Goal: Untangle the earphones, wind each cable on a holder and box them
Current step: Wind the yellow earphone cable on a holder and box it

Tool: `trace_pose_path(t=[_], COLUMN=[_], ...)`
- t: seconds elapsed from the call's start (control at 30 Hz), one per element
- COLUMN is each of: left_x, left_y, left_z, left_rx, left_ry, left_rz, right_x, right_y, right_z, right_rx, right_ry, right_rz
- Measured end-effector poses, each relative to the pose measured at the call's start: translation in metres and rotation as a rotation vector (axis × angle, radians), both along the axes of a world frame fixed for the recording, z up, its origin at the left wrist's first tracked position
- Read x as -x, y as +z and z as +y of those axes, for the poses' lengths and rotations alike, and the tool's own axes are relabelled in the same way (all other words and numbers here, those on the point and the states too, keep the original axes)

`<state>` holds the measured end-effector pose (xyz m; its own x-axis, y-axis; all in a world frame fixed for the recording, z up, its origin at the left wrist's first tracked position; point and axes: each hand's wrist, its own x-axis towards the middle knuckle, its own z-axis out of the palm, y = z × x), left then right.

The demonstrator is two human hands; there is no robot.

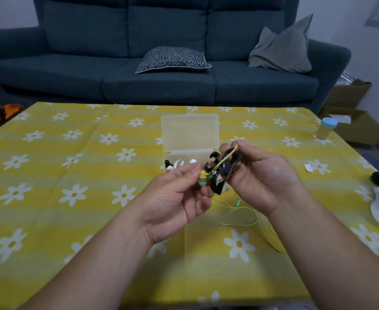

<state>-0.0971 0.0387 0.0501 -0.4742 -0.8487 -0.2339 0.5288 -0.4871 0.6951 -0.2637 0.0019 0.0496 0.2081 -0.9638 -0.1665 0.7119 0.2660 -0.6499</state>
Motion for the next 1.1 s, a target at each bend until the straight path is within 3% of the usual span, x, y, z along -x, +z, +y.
trace_pose_path(t=[0.17,0.27,0.43,0.53,0.63,0.87,1.1], left_x=[0.007,0.008,0.001,-0.004,-0.006,-0.003,-0.005], left_y=[-0.003,-0.007,-0.014,-0.012,-0.013,-0.01,-0.006], left_z=[0.004,0.002,-0.006,-0.006,-0.006,-0.007,-0.006], left_rx=[-0.058,-0.036,0.245,0.469,0.556,0.545,0.47], left_ry=[0.034,0.111,0.286,0.207,0.176,0.174,0.127], left_rz=[-0.037,-0.226,-0.427,-0.436,-0.432,-0.391,-0.276], right_x=[-0.002,-0.007,-0.009,-0.01,-0.01,-0.009,0.0], right_y=[0.001,0.004,0.007,0.007,0.007,0.008,0.012], right_z=[0.0,0.004,0.006,0.006,0.006,0.008,0.008], right_rx=[-0.017,-0.044,-0.087,-0.086,-0.08,-0.039,0.011], right_ry=[-0.027,-0.076,-0.108,-0.103,-0.094,-0.068,-0.131], right_rz=[0.025,0.056,0.061,0.064,0.068,0.114,0.458])
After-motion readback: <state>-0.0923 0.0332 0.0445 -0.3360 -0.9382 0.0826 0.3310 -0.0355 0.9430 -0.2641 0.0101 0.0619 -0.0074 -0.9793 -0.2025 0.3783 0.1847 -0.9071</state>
